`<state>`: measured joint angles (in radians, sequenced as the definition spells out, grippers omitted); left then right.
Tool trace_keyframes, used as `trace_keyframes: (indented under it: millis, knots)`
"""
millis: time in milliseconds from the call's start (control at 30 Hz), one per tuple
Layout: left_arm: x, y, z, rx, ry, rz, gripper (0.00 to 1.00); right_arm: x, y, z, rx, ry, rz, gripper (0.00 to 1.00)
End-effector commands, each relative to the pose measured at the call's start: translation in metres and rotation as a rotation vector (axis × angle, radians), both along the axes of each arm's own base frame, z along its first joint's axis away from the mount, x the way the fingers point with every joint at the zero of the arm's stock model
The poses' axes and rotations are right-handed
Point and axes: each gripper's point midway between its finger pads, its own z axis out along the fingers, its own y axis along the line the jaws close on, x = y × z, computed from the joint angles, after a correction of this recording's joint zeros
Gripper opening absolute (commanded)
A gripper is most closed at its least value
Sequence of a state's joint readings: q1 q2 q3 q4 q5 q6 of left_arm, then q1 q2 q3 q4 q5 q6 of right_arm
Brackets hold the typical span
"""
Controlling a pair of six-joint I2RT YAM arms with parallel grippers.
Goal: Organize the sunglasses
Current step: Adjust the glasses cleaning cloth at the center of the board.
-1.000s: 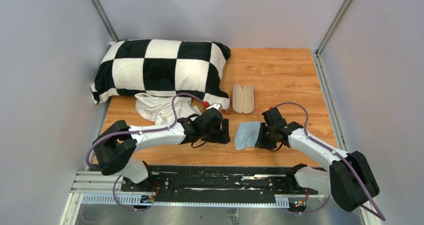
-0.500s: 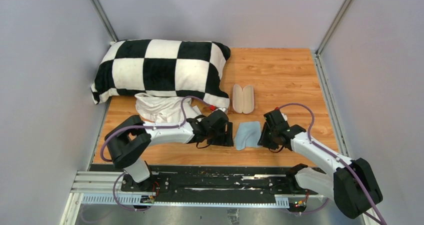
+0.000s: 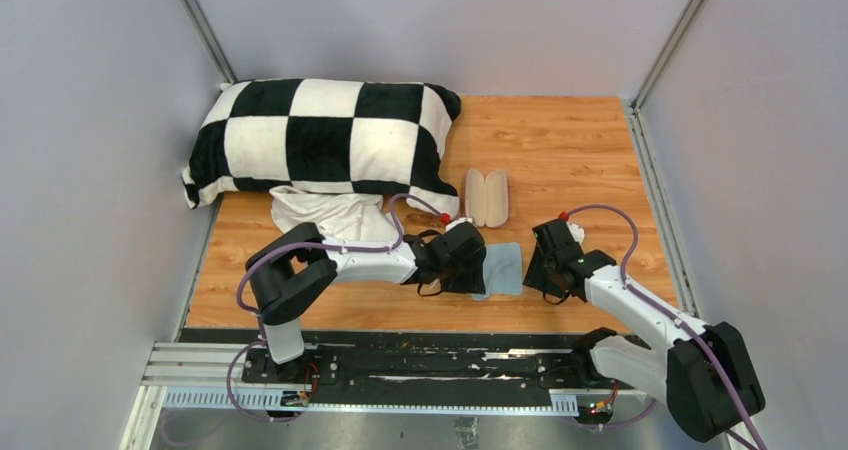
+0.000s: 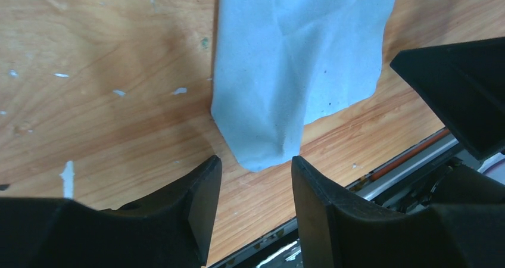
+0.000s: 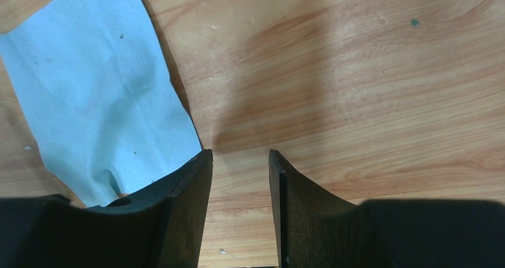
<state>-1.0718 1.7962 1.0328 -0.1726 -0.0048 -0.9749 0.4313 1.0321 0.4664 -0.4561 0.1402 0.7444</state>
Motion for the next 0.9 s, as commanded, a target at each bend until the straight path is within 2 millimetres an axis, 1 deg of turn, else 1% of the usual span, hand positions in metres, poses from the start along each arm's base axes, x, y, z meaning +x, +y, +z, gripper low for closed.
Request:
trace_keyframes:
  millis: [0, 267, 333, 400, 433, 667, 733, 800, 833, 867]
  knots:
    - [-0.010, 0.007, -0.024, 0.078, 0.048, 0.042, 0.49, -0.014, -0.004, -0.018, -0.002, 0.069, 0.001, 0.45]
    - [-0.011, 0.017, -0.028, 0.128, 0.057, 0.070, 0.38, -0.018, 0.010, -0.018, 0.066, 0.088, 0.048, 0.41]
    - [-0.012, 0.016, -0.030, 0.127, 0.062, 0.068, 0.32, -0.020, 0.011, -0.019, 0.077, 0.090, 0.047, 0.39]
    - [-0.012, 0.015, -0.031, 0.127, 0.066, 0.062, 0.27, -0.027, 0.019, -0.020, 0.117, 0.109, 0.069, 0.38]
    - [-0.012, 0.015, -0.032, 0.129, 0.068, 0.060, 0.23, -0.029, 0.019, -0.020, 0.119, 0.113, 0.074, 0.38]
    - [-0.011, 0.014, -0.030, 0.125, 0.057, 0.054, 0.14, -0.047, 0.019, -0.027, 0.112, 0.135, 0.092, 0.34]
    - [-0.011, 0.014, -0.031, 0.127, 0.054, 0.054, 0.07, -0.047, 0.019, -0.030, 0.103, 0.137, 0.099, 0.32]
    - [-0.010, 0.014, -0.031, 0.129, 0.052, 0.053, 0.04, -0.047, 0.021, -0.032, 0.100, 0.150, 0.105, 0.29]
    - [-0.010, 0.014, -0.030, 0.129, 0.051, 0.053, 0.00, -0.047, 0.024, -0.031, 0.105, 0.151, 0.111, 0.27]
    - [-0.010, 0.015, -0.030, 0.133, 0.050, 0.052, 0.00, -0.046, 0.026, -0.031, 0.110, 0.151, 0.117, 0.26]
